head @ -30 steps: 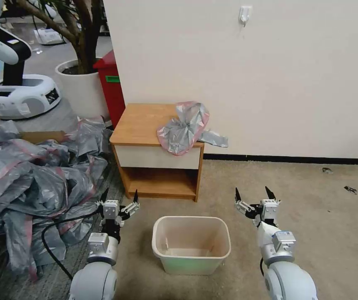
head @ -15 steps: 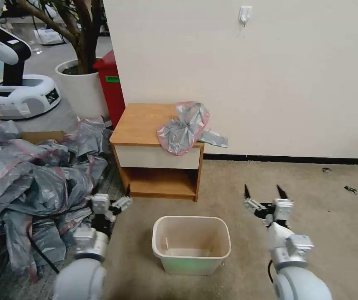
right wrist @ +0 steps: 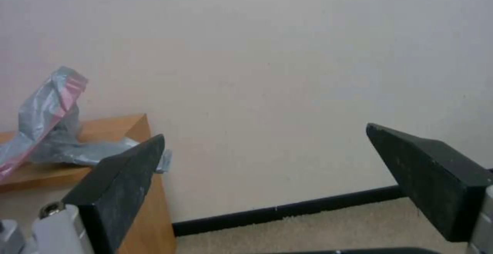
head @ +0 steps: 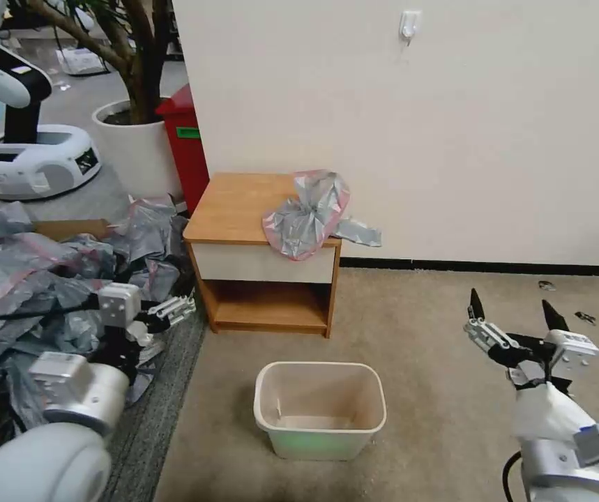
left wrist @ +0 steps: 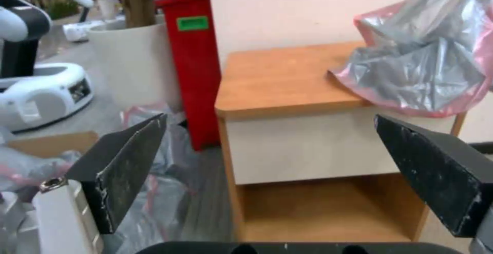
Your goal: Pick up the garbage bag from the table and place it over the trash can.
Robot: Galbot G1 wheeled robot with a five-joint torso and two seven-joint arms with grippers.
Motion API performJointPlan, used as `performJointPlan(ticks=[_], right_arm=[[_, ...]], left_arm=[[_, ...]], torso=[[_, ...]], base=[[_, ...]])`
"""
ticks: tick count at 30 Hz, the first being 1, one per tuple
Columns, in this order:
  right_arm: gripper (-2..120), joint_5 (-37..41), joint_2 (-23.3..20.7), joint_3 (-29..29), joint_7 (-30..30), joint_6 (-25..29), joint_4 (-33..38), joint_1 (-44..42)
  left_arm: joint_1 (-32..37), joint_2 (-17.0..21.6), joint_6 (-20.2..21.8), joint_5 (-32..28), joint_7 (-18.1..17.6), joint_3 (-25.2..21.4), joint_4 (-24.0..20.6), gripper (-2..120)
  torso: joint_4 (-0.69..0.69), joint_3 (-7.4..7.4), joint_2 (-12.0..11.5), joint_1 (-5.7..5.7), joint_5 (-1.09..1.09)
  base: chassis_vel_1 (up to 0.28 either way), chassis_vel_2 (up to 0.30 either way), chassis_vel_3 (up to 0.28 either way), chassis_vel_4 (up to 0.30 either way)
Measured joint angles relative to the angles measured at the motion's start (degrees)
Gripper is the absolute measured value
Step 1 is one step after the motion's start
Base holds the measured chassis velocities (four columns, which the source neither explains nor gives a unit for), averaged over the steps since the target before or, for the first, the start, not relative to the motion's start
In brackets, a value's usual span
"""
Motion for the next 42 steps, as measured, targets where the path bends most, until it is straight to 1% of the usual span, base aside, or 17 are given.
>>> performJointPlan(ticks=[4, 5, 6, 7, 8, 10, 11, 12, 13, 14, 18, 19, 23, 24, 28, 34, 42], right_arm=[[100, 0.7, 0.0, -2.1, 0.4, -0.4, -1.3, 0.4], [100, 1.5, 0.0, -4.6, 0.6, -0.9, -3.3, 1.1], [100, 2.0, 0.0, -6.8, 0.7, -1.3, -5.0, 1.5], [100, 2.7, -0.1, -6.7, 0.9, -1.3, -4.9, 1.8], [100, 4.8, -0.1, -8.5, 1.0, -2.0, -6.9, 3.2], [100, 6.8, -0.1, -8.9, 1.1, -2.2, -7.6, 4.1], [100, 8.8, -0.1, -9.2, 1.1, -2.4, -7.7, 4.6], [100, 9.6, -0.1, -9.3, 1.1, -2.5, -7.7, 4.8], [100, 16.6, -0.1, -9.5, 1.4, -3.7, -8.2, 6.9], [100, 16.6, -0.1, -9.5, 1.4, -3.7, -8.2, 6.9], [100, 31.7, -1.0, -9.4, 3.5, -5.1, -12.1, 14.2], [100, 31.7, -1.0, -9.4, 3.5, -5.1, -12.1, 14.2], [100, 46.7, -1.1, -9.4, 6.8, -6.3, -19.2, 24.9], [100, 46.7, -1.1, -9.4, 6.8, -6.3, -19.2, 24.9], [100, 57.9, -0.2, -9.9, 11.3, -7.4, -26.5, 33.7], [100, 63.3, -0.1, -11.1, 13.0, -7.9, -33.7, 39.7], [98, 63.8, -0.1, -11.6, 12.6, -7.5, -39.1, 44.4]], left_arm=[[0.1, 0.0, 0.1, 0.0, -0.2, 0.0, 0.0, 100], [0.2, 0.0, 0.1, 0.0, -0.2, 0.1, 0.0, 100], [0.4, -0.2, -0.1, 0.0, -0.3, 0.1, 0.0, 100], [0.5, -0.4, -0.2, 0.0, -0.4, 0.2, 0.1, 100], [0.6, -0.6, -0.4, -0.1, -0.4, 0.3, 0.2, 100], [0.7, -0.7, -0.6, -0.1, -0.4, 0.3, 0.2, 100], [0.8, -0.7, -0.7, 0.0, -0.4, 0.3, 0.2, 100], [0.8, -0.7, -0.7, 0.0, -0.4, 0.3, 0.3, 100], [0.8, -0.5, -1.2, 0.0, -0.4, 0.3, 0.3, 100], [0.8, -0.5, -1.2, 0.0, -0.4, 0.3, 0.3, 100], [1.3, 0.0, -2.3, -0.6, -0.6, 0.0, 0.4, 100], [1.3, 0.0, -2.3, -0.6, -0.6, 0.0, 0.4, 100], [2.6, 0.8, -3.8, -5.3, -2.7, 0.1, 0.5, 100], [2.6, 0.8, -3.8, -5.3, -2.7, 0.1, 0.5, 100], [3.3, 1.2, -4.7, -6.3, -3.3, -0.6, 0.5, 100], [4.3, 0.4, -4.9, -5.8, -3.4, -0.6, 0.5, 100], [4.2, 0.2, -5.2, -5.2, -3.4, -0.5, 0.6, 100]], torso=[[-0.03, 0.00, 0.0, 0.00, -0.04], [-0.01, 0.00, 0.0, 0.00, -0.01], [0.02, 0.02, 0.0, 0.00, 0.11], [-0.01, 0.00, 0.0, 0.01, -0.10], [0.00, 0.01, 0.0, 0.00, 0.07], [-0.02, 0.00, 0.0, 0.00, 0.08], [0.01, 0.01, 0.0, 0.00, -0.05], [0.01, 0.01, 0.0, 0.00, -0.06], [-0.01, 0.01, 0.0, 0.00, 0.05], [-0.01, 0.01, 0.0, 0.00, 0.05], [-0.01, 0.01, 0.0, 0.00, 0.02], [-0.01, 0.01, 0.0, 0.00, 0.02], [-0.01, 0.01, 0.0, 0.00, 0.01], [-0.01, 0.01, 0.0, 0.00, 0.01], [0.00, 0.02, 0.0, 0.00, 0.02], [0.00, 0.01, 0.0, 0.00, 0.02], [-0.01, 0.01, 0.0, 0.00, 0.02]], base=[[0.000, 0.000, 0.000, 0.000], [0.000, 0.000, 0.000, 0.000], [0.000, 0.000, 0.000, 0.000], [0.000, 0.000, 0.000, 0.000], [0.000, 0.000, 0.000, 0.000], [0.000, 0.000, 0.000, 0.000], [0.000, 0.000, 0.000, 0.000], [0.000, 0.000, 0.000, 0.000], [0.000, 0.000, 0.000, 0.000], [0.000, 0.000, 0.000, 0.000], [0.000, 0.000, 0.000, 0.000], [0.000, 0.000, 0.000, 0.000], [0.000, 0.000, 0.000, 0.000], [0.000, 0.000, 0.000, 0.000], [0.000, 0.000, 0.000, 0.000], [0.000, 0.000, 0.000, 0.000], [0.000, 0.000, 0.000, 0.000]])
